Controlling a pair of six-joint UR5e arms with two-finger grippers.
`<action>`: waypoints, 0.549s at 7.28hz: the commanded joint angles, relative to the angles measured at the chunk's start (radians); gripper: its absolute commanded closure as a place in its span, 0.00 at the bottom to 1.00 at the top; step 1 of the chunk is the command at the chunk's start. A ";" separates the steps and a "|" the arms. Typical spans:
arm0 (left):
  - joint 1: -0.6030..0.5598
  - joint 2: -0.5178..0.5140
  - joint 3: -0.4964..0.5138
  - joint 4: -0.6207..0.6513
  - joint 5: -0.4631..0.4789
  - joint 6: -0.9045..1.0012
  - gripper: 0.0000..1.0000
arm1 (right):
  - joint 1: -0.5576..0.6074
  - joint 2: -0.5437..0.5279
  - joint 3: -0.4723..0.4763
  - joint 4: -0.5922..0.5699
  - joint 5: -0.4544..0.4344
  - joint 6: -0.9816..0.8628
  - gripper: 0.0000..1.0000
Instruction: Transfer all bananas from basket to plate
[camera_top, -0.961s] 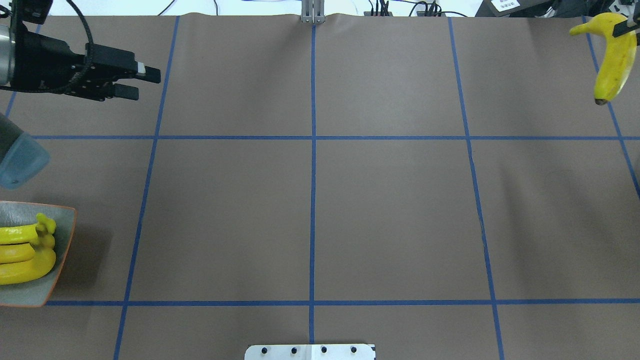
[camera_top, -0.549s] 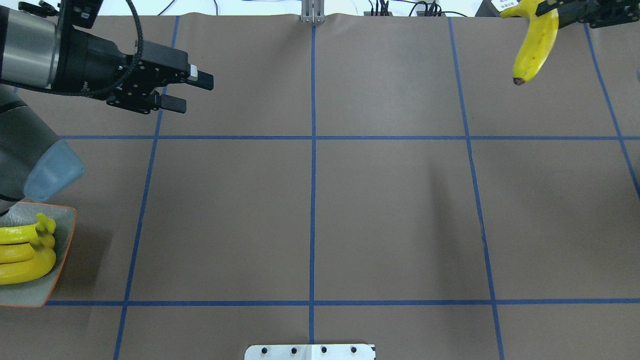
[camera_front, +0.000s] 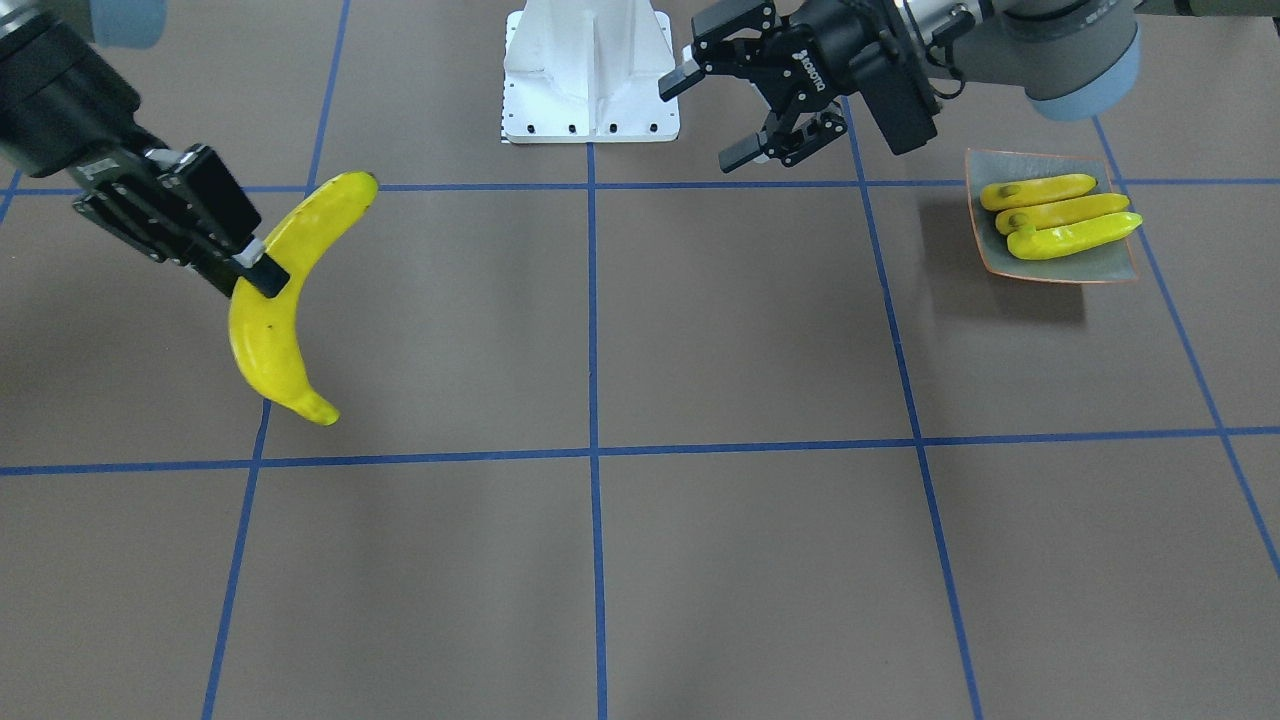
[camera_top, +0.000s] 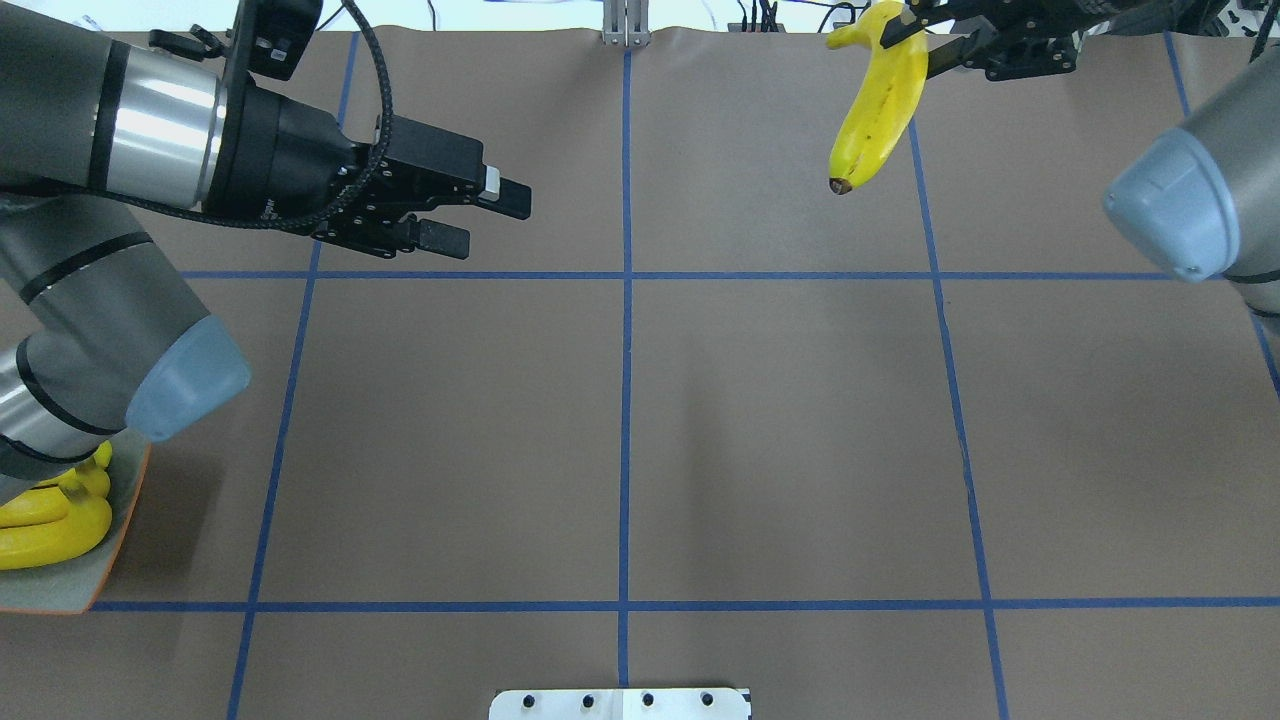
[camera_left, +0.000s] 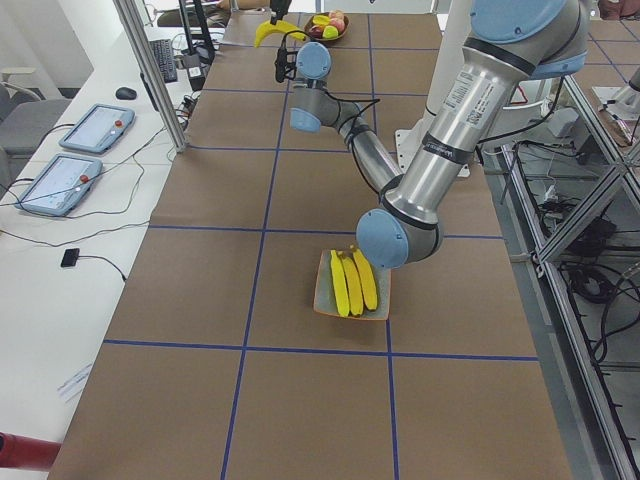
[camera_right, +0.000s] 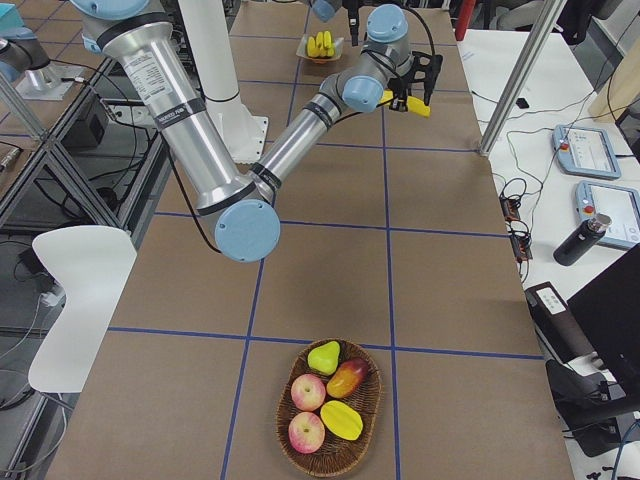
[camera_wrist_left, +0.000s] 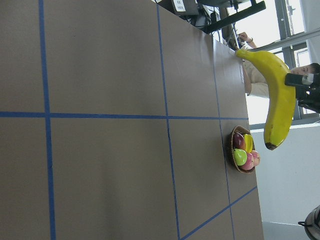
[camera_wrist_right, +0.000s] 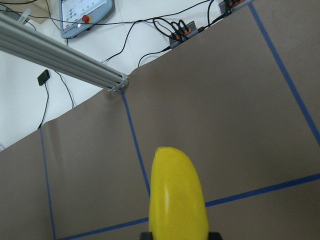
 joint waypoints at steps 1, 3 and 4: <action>0.043 -0.032 -0.005 -0.008 0.004 0.002 0.00 | -0.106 0.068 0.008 0.000 -0.078 0.056 1.00; 0.048 -0.032 -0.009 -0.010 0.009 0.002 0.00 | -0.218 0.073 0.051 -0.002 -0.158 0.056 1.00; 0.051 -0.032 -0.009 -0.010 0.011 0.002 0.00 | -0.249 0.073 0.076 -0.002 -0.173 0.061 1.00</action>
